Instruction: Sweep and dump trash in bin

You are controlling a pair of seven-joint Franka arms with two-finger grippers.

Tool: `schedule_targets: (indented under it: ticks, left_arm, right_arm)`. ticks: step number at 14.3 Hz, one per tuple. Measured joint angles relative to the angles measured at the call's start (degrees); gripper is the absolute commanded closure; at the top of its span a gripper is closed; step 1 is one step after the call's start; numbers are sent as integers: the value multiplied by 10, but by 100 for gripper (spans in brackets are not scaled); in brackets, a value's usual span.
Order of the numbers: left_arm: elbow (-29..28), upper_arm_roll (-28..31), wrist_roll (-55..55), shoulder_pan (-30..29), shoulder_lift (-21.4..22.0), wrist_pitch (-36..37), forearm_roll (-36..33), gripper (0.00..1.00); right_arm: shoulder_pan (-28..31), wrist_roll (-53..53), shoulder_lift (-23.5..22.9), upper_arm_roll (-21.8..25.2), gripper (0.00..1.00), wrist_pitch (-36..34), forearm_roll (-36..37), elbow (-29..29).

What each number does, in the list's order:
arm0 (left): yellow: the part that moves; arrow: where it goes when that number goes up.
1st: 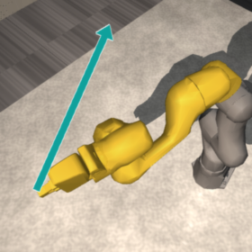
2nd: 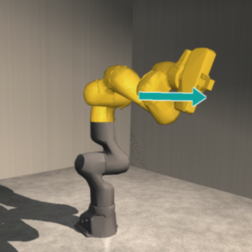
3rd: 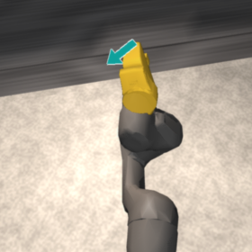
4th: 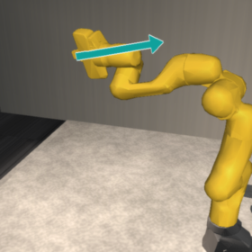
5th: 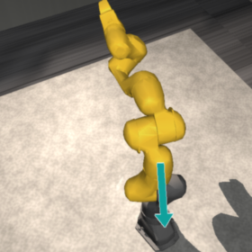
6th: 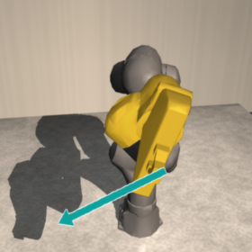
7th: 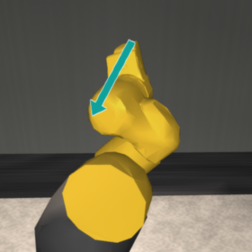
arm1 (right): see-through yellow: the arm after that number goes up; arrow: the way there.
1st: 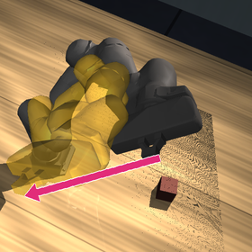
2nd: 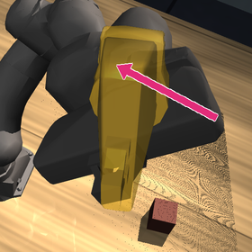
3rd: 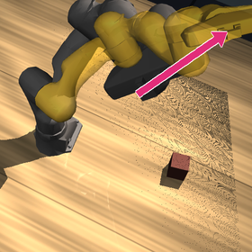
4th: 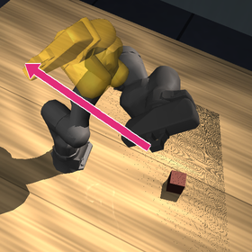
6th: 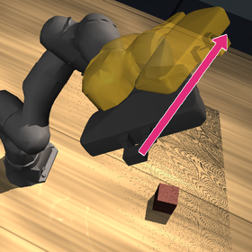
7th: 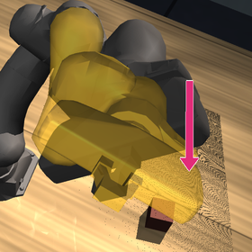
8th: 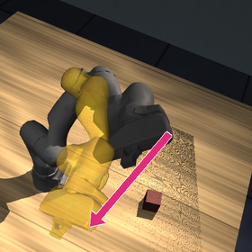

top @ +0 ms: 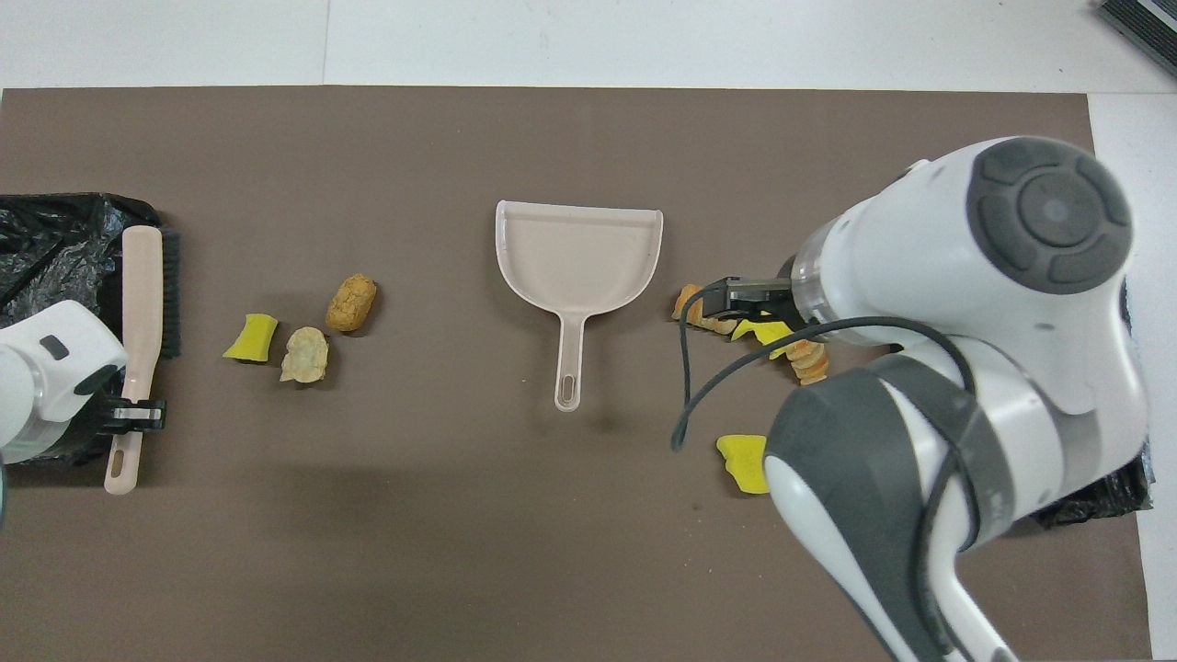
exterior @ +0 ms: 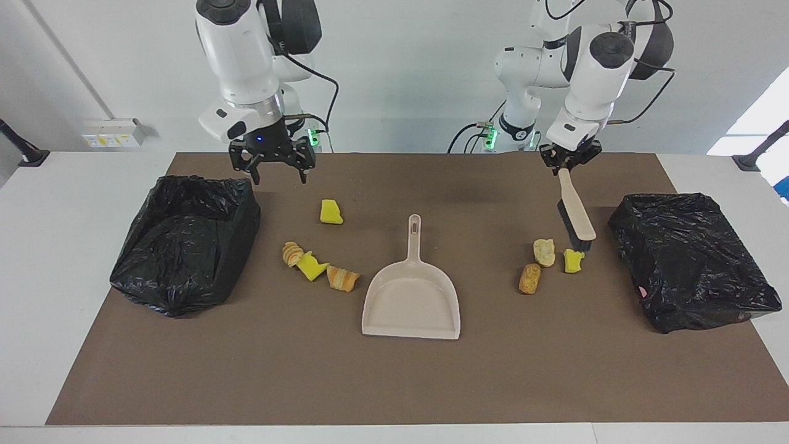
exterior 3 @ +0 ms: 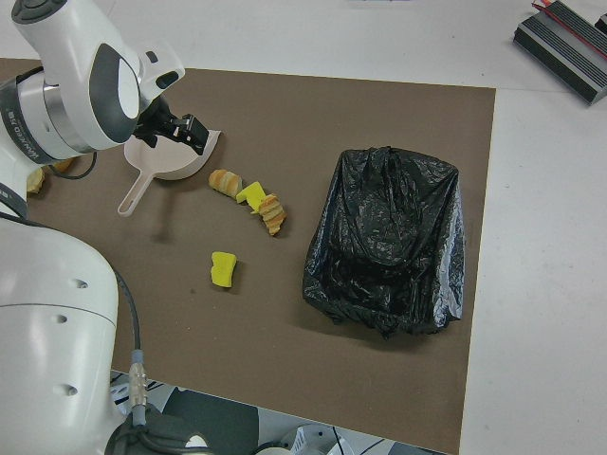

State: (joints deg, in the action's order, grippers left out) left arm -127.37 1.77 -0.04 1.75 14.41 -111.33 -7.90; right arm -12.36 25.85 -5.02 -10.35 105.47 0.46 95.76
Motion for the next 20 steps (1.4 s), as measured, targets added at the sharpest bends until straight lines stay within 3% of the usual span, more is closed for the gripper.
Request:
schedule_targets:
  ticks: [6,19,20]
  left_arm:
    - [-19,-2,-5,-28,-60,-15,0,100]
    - [-51,-4,-5,-28,-82,-29,0,100]
    - [-53,-4,-5,-28,-82,-31,0,100]
  right_arm:
    - [-80,119,-56,0,0,105,25,2]
    - [-165,292,-202,1,0,256,145,10]
    - [-165,292,-205,2,12,257,145,16]
